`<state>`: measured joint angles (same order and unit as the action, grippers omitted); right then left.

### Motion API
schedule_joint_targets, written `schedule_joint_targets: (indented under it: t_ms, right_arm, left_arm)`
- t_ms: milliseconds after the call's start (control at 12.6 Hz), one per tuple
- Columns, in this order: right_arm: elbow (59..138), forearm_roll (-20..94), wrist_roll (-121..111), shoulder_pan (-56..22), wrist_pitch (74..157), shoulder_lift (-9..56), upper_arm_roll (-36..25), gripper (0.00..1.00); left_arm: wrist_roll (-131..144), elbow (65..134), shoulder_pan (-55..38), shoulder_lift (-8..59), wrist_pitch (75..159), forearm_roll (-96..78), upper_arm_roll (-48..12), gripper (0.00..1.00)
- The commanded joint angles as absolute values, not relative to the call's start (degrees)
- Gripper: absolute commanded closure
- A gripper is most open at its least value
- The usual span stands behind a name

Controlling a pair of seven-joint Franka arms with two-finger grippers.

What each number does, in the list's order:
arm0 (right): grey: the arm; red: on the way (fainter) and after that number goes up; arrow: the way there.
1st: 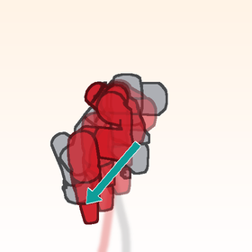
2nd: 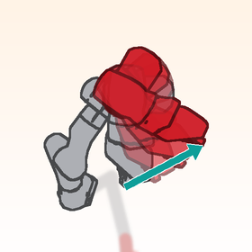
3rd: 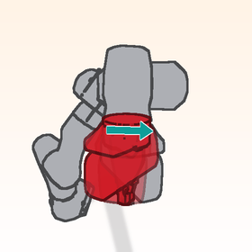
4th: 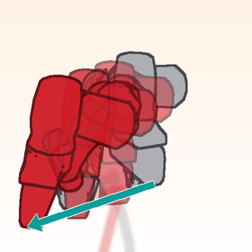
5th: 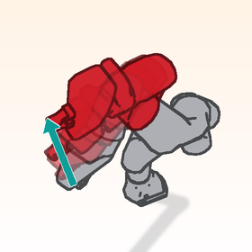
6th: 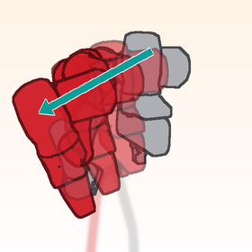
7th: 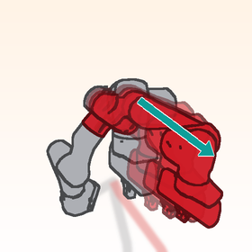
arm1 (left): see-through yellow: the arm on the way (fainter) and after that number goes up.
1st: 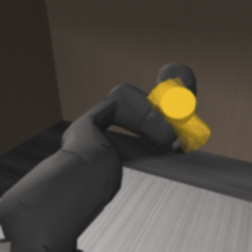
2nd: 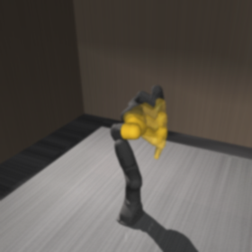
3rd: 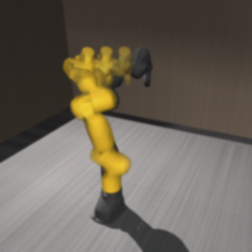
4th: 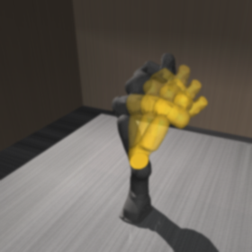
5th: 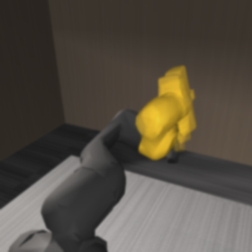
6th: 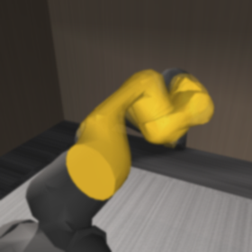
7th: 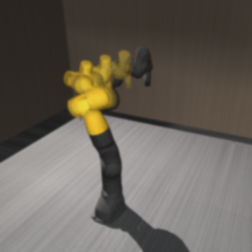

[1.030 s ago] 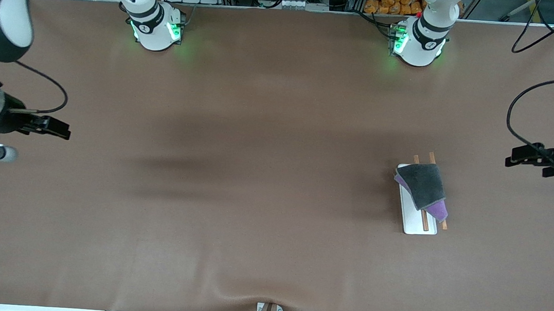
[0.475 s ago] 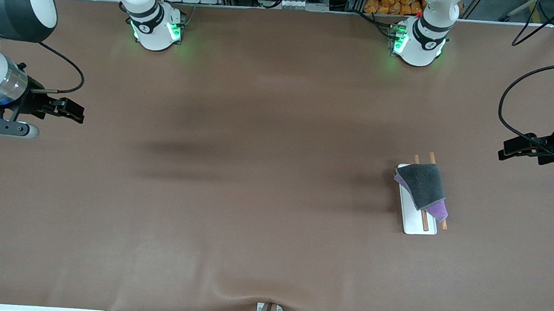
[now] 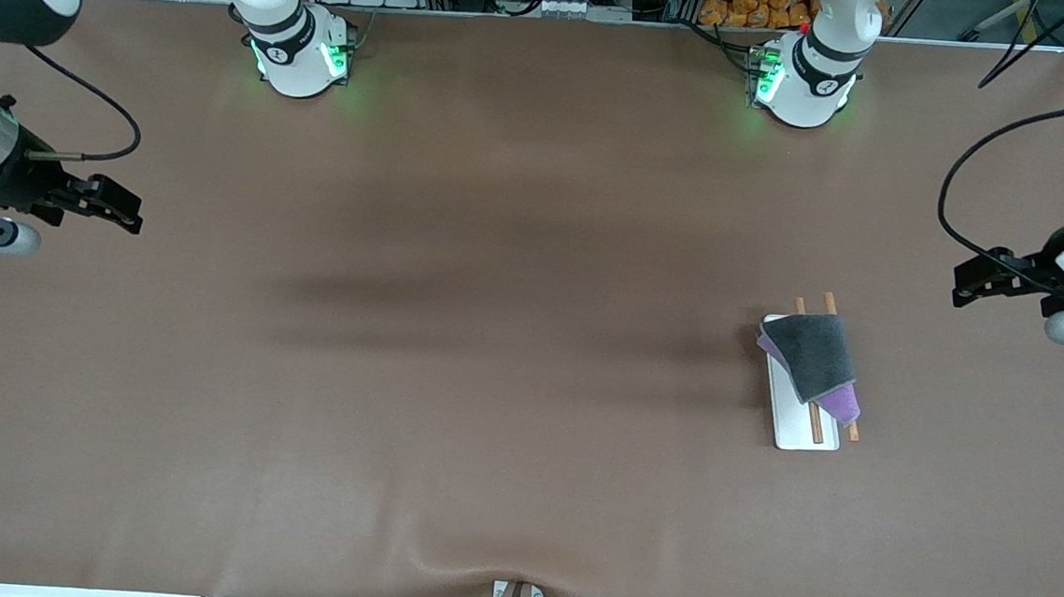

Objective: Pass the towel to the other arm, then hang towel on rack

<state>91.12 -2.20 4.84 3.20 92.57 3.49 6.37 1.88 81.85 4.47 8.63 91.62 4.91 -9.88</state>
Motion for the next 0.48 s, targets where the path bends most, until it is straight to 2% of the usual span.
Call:
schedule_joint_targets:
  t_ms: [0,158,396]
  right_arm:
    - [88.2,-2.1,6.3,2.1,89.1,4.0,6.7,0.0]
    - [84.4,-1.2,8.3,1.5,84.2,4.6,6.3,0.0]
    - [83.4,-1.8,8.8,1.7,85.7,4.7,6.3,0.0]
  left_arm:
    - [3.4,85.2,3.0,4.5,91.1,2.3,-7.0,0.0]
    - [3.9,86.6,1.8,3.1,91.6,2.2,-5.8,0.0]
    - [3.9,88.5,0.4,1.1,91.3,2.2,-5.4,0.0]
